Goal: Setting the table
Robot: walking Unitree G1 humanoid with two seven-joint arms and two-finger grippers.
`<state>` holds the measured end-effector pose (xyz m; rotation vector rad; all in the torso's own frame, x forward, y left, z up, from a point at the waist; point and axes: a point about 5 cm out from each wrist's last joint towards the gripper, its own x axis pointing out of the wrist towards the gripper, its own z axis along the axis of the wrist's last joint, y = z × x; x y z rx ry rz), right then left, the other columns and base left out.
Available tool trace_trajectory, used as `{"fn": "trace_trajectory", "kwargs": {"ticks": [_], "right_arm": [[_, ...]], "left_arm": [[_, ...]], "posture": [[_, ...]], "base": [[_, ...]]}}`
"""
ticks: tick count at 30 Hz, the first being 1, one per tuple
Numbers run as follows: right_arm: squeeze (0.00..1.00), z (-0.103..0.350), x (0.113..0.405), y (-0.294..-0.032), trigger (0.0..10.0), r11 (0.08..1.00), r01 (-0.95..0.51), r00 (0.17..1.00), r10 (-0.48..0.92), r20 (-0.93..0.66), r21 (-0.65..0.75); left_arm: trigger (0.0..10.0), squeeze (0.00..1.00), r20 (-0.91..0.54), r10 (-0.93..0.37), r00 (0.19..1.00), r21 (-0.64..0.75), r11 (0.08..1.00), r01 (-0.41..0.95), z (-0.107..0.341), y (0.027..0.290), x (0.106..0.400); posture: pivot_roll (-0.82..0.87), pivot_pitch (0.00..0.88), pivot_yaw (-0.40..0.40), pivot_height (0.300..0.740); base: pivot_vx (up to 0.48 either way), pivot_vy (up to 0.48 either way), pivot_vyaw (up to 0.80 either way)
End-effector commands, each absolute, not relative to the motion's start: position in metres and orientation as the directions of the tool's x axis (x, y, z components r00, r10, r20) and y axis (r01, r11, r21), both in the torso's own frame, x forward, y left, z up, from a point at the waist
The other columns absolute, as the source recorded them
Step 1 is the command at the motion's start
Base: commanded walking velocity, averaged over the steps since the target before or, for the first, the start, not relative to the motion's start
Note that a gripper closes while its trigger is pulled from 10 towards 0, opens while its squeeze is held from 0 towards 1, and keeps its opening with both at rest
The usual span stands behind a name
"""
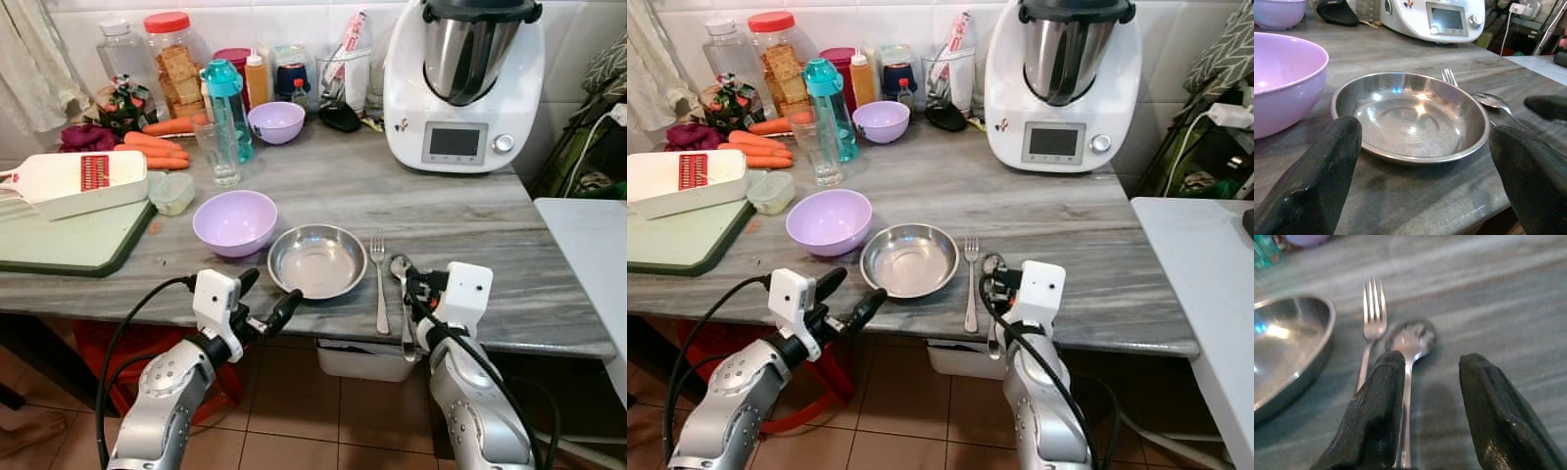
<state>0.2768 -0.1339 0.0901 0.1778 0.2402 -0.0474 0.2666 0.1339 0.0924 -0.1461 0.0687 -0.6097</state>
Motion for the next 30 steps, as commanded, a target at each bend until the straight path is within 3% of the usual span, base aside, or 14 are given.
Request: {"fn": "trace_trajectory", "kwargs": {"ticks": [1,16,17,18,25,26,27,28,30], "right_arm": [[1.0,0.088,0.281,-0.13,10.0,0.982,0.069,0.964,-0.02,-0.267,0.173],[1.0,0.086,0.289,-0.13,10.0,0.983,0.07,0.957,-0.017,-0.289,0.172],[0.09,0.085,0.289,-0.13,10.0,0.982,0.07,0.957,-0.016,-0.291,0.174],[0.0,0.084,0.289,-0.13,10.0,0.982,0.07,0.955,-0.017,-0.295,0.173],[0.0,0.08,0.289,-0.132,10.0,0.982,0.075,0.95,-0.017,-0.312,0.174],[0.0,0.079,0.289,-0.133,8.9,0.982,0.075,0.949,-0.017,-0.315,0.173],[0.0,0.077,0.29,-0.135,6.4,0.983,0.07,0.946,-0.011,-0.324,0.169],[0.0,0.077,0.29,-0.135,6.4,0.983,0.07,0.946,-0.011,-0.324,0.169],[0.0,0.076,0.291,-0.138,3.3,0.983,0.068,0.944,-0.009,-0.329,0.168]], "left_arm": [[10.0,0.0,-0.028,-0.576,0.817,-0.144,0.811,0.567,0.094,0.135,0.269],[10.0,0.0,-0.03,-0.587,0.809,-0.138,0.804,0.579,0.095,0.134,0.267],[10.0,0.0,-0.03,-0.587,0.809,-0.138,0.804,0.579,0.095,0.134,0.267],[10.0,0.0,-0.03,-0.586,0.81,-0.138,0.805,0.578,0.095,0.134,0.267],[10.0,0.0,-0.029,-0.583,0.812,-0.141,0.807,0.574,0.095,0.134,0.267],[10.0,0.0,-0.03,-0.583,0.812,-0.142,0.807,0.574,0.095,0.134,0.266],[10.0,0.0,-0.031,-0.584,0.811,-0.144,0.806,0.574,0.094,0.133,0.266],[10.0,0.0,-0.031,-0.584,0.811,-0.144,0.806,0.574,0.094,0.133,0.266],[10.0,0.0,-0.031,-0.584,0.811,-0.146,0.805,0.575,0.094,0.133,0.265]], "posture": [[0.0,0.0,0.066,0.74],[0.01,0.0,0.067,0.74],[0.01,0.0,0.067,0.74],[0.01,0.0,0.067,0.74],[0.01,0.0,0.066,0.74],[0.01,0.0,0.066,0.74],[0.01,0.0,0.067,0.74],[0.01,0.0,0.067,0.74],[0.01,0.0,0.068,0.74]], "base": [[0.0,0.0,0.0],[0.0,0.0,0.0],[0.0,0.0,0.0],[0.0,0.0,0.0],[0.0,0.0,0.0],[0.0,0.0,0.0],[0.0,0.0,0.0],[0.0,0.0,0.0],[0.0,0.0,0.0]]}}
